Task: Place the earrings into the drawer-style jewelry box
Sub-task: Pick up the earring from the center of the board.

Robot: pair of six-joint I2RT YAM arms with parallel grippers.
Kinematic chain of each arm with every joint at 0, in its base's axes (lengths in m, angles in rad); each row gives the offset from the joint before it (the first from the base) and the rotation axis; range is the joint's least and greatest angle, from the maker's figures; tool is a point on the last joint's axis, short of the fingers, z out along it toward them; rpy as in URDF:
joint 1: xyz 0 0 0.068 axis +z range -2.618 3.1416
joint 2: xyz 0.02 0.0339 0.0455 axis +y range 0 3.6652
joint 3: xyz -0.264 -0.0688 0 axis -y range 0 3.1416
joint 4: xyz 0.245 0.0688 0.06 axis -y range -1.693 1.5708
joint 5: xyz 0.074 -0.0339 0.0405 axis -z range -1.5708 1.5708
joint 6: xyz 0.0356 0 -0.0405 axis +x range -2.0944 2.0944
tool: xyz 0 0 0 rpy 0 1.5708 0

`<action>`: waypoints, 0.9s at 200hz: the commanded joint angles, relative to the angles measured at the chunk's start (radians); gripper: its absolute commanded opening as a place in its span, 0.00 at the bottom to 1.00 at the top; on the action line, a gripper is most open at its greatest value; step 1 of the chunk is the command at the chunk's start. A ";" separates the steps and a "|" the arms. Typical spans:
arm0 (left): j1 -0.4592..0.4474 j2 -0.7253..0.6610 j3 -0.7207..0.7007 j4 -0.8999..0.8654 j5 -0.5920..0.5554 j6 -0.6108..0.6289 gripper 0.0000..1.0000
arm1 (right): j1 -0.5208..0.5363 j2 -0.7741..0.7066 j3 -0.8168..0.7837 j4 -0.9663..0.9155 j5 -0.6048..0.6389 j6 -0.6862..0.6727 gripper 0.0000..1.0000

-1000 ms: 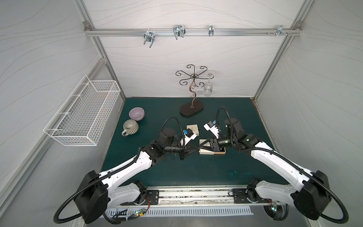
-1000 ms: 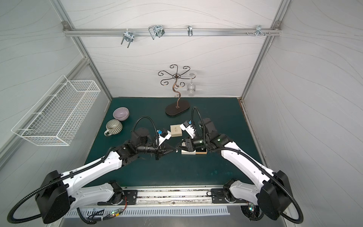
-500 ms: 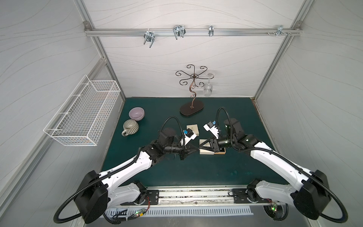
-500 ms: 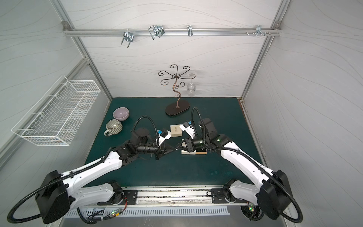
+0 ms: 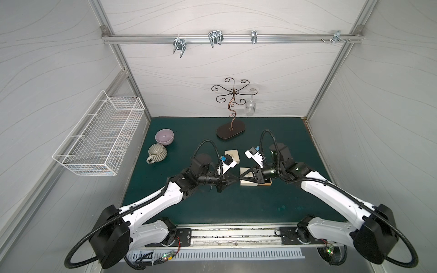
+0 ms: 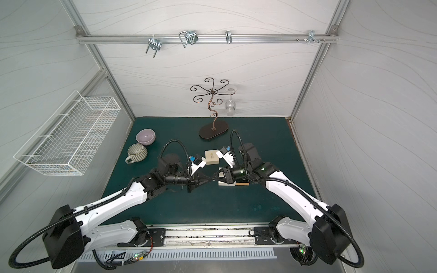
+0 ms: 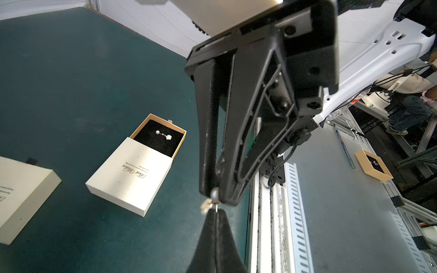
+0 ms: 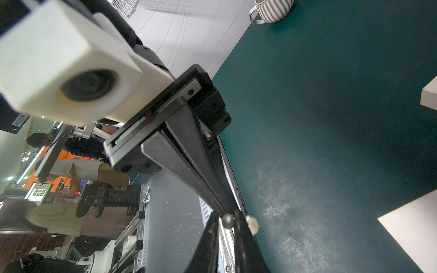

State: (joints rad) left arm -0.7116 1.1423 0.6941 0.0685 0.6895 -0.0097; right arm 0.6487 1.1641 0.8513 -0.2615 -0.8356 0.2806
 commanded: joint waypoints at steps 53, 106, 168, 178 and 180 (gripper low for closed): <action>-0.001 0.006 0.059 0.040 -0.001 0.014 0.00 | 0.008 0.012 0.008 0.011 -0.026 -0.029 0.10; -0.001 0.008 0.061 0.034 -0.007 0.015 0.00 | 0.007 -0.010 0.000 0.016 -0.010 -0.024 0.10; -0.001 -0.043 0.023 0.053 -0.063 0.006 0.29 | -0.005 -0.019 0.011 -0.049 0.078 -0.027 0.10; -0.002 -0.071 -0.003 0.072 -0.101 -0.001 0.31 | -0.013 -0.022 0.022 -0.088 0.127 -0.025 0.09; -0.002 -0.078 -0.007 0.077 -0.110 -0.003 0.32 | -0.015 -0.023 0.025 -0.095 0.138 -0.025 0.09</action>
State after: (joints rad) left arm -0.7113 1.1328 0.7033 0.0639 0.6498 -0.0177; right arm 0.6472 1.1641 0.8513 -0.2752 -0.7906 0.2790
